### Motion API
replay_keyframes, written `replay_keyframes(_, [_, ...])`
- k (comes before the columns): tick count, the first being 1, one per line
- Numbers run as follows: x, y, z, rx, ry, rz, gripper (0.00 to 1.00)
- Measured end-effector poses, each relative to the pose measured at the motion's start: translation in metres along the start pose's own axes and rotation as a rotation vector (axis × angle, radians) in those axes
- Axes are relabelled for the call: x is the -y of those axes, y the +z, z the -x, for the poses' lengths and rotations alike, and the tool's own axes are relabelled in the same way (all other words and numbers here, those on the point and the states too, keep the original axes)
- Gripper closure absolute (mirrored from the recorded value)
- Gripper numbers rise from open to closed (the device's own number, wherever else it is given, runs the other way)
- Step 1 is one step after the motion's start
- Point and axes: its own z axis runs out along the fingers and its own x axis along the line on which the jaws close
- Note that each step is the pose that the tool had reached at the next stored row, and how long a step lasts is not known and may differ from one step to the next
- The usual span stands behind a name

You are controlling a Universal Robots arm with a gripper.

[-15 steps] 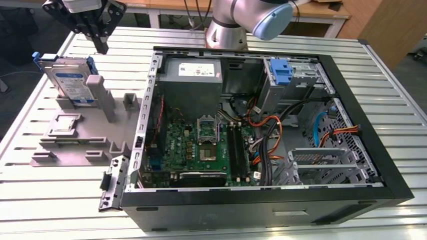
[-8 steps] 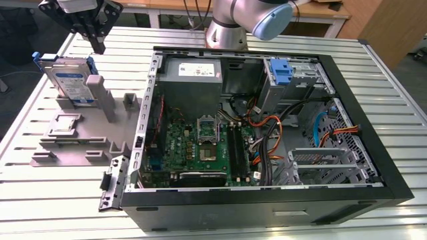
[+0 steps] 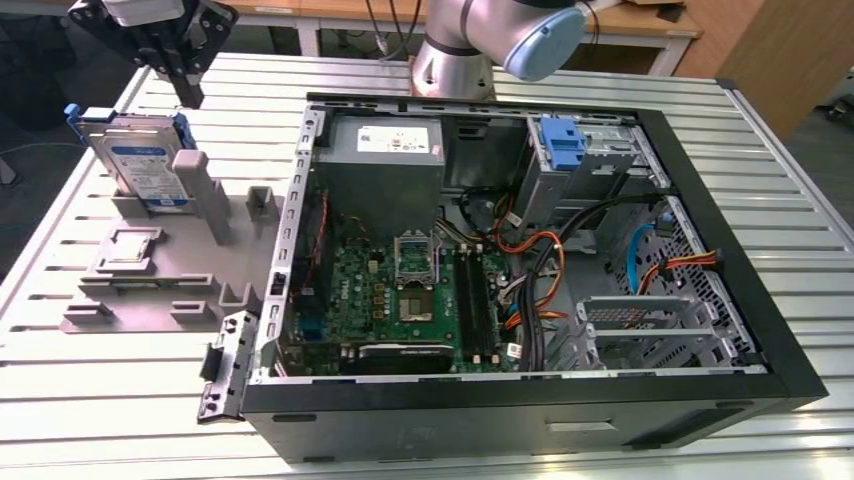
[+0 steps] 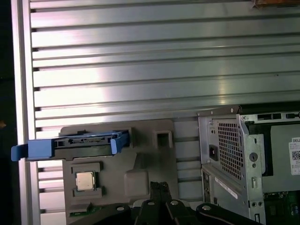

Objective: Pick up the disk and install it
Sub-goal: 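Reach for the disk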

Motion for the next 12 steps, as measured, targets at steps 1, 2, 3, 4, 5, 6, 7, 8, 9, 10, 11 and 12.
replay_keyframes(1, [0.0001, 0.0000, -0.0011, -0.0001, 0.000, 0.0000, 0.90])
replay_keyframes(2, [0.0002, 0.0000, -0.0021, -0.0001, 0.000, -0.0001, 0.90])
replay_keyframes(3, [0.0003, 0.0001, -0.0030, 0.0000, 0.000, 0.0000, 0.90])
replay_keyframes(4, [0.0004, 0.0002, -0.0041, 0.0000, 0.000, 0.0000, 0.90])
replay_keyframes(5, [0.0004, 0.0002, -0.0051, 0.0000, 0.000, 0.0000, 0.90])
replay_keyframes(6, [0.0005, 0.0003, -0.0061, 0.0000, 0.000, 0.0000, 0.90])
replay_keyframes(7, [0.0005, 0.0004, -0.0069, 0.0000, 0.000, 0.0000, 0.90])
replay_keyframes(8, [0.0005, 0.0005, -0.0076, -0.0001, 0.000, 0.0000, 0.90])
replay_keyframes(9, [0.0004, 0.0007, -0.0082, -0.0001, 0.001, 0.0000, 0.90])
replay_keyframes(10, [0.0001, 0.0010, -0.0084, -0.0014, 0.001, 0.0000, 0.90])
replay_keyframes(11, [-0.0003, 0.0011, -0.0085, -0.0047, 0.001, -0.0005, 0.90])
replay_keyframes(12, [-0.0006, 0.0014, -0.0086, -0.0080, 0.001, -0.0007, 0.90])
